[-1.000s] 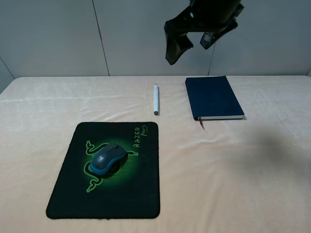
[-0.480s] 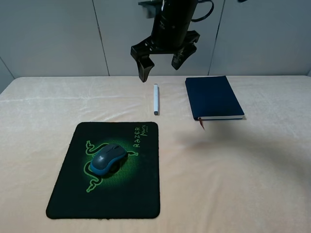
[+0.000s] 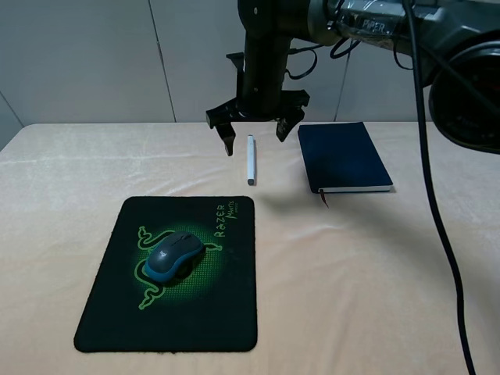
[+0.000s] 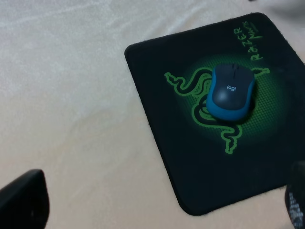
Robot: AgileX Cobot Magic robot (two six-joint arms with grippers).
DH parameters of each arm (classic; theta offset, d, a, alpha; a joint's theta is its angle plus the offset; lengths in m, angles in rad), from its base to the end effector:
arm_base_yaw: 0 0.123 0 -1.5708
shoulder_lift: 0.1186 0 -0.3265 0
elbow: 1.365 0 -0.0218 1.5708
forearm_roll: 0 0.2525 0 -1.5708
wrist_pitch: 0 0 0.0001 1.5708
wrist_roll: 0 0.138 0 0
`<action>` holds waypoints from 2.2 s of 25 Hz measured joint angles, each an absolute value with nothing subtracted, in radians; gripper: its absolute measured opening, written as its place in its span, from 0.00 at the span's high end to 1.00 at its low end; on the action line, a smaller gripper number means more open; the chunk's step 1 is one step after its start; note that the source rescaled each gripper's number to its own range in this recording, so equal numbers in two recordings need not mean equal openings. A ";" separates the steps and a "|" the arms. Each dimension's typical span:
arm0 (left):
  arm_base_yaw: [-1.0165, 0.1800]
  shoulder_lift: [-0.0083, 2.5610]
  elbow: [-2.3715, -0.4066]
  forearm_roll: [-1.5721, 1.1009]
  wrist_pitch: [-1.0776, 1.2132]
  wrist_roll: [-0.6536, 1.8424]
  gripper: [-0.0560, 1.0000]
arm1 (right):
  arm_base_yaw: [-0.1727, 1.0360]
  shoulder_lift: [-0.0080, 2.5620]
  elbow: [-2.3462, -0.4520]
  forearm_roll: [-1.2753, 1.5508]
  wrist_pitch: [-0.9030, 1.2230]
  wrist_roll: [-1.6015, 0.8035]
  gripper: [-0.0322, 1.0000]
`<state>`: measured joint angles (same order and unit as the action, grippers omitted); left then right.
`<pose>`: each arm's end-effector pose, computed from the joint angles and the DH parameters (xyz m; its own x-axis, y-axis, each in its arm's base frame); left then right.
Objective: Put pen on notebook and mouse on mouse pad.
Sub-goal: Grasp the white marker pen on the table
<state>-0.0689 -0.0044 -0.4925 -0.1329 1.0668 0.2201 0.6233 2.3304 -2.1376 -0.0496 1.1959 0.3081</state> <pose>-0.0053 -0.0157 0.2544 -0.4277 0.1838 -0.8850 0.2403 0.9670 0.0847 0.4432 0.3108 0.1936 -0.9138 -0.3052 -0.2680 -0.3255 0.9450 0.0336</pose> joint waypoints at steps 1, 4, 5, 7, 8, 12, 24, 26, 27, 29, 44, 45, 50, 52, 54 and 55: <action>-0.069 -0.004 -0.493 -0.133 1.067 0.220 0.00 | 0.621 2.331 -2.138 -0.050 1.181 0.324 0.00; -0.069 -0.004 -0.493 -0.133 1.067 0.220 0.00 | 0.593 2.336 -2.140 -0.015 1.135 0.341 0.00; -0.069 -0.004 -0.493 -0.133 1.067 0.220 0.00 | 0.580 2.340 -2.143 0.000 1.122 0.341 0.00; -0.069 -0.004 -0.493 -0.133 1.067 0.220 0.00 | 0.556 2.356 -2.151 0.036 1.106 0.339 0.00; -0.069 -0.004 -0.493 -0.133 1.067 0.220 0.00 | 0.549 2.364 -2.161 0.048 1.103 0.337 0.00; -0.069 -0.004 -0.493 -0.133 1.067 0.220 0.00 | 0.538 2.416 -2.227 0.064 1.105 0.329 0.00; -0.069 -0.004 -0.493 -0.133 1.067 0.220 0.00 | 0.538 2.575 -2.419 0.080 1.138 0.325 0.00; -0.069 -0.004 -0.493 -0.133 1.067 0.220 0.00 | 0.538 2.587 -2.420 0.073 1.135 0.325 0.00; -0.069 -0.004 -0.493 -0.133 1.067 0.220 0.00 | 0.538 2.592 -2.422 0.066 1.134 0.325 0.00; -0.069 -0.004 -0.493 -0.133 1.067 0.220 0.00 | 0.538 2.602 -2.422 0.051 1.132 0.325 0.00; -0.069 -0.004 -0.493 -0.133 1.067 0.220 0.00 | 0.538 2.641 -2.424 -0.035 1.094 0.341 0.00; -0.069 -0.004 -0.493 -0.133 1.067 0.220 0.00 | 0.538 2.643 -2.424 -0.039 1.090 0.341 0.00; -0.069 -0.004 -0.493 -0.133 1.067 0.220 0.00 | 0.538 2.652 -2.424 -0.043 1.078 0.341 0.00; -0.069 -0.004 -0.493 -0.133 1.067 0.220 0.00 | 0.538 2.652 -2.424 -0.044 1.073 0.343 0.00; -0.069 -0.004 -0.493 -0.133 1.067 0.220 0.00 | 0.538 2.653 -2.424 -0.050 1.073 0.343 0.00; -0.069 -0.004 -0.493 -0.133 1.067 0.220 0.00 | 0.538 2.656 -2.424 -0.057 1.072 0.344 0.00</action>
<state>-0.0689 -0.0044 -0.4925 -0.1334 1.0668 0.2201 0.5379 2.6557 -2.4236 -0.0572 1.0718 0.3442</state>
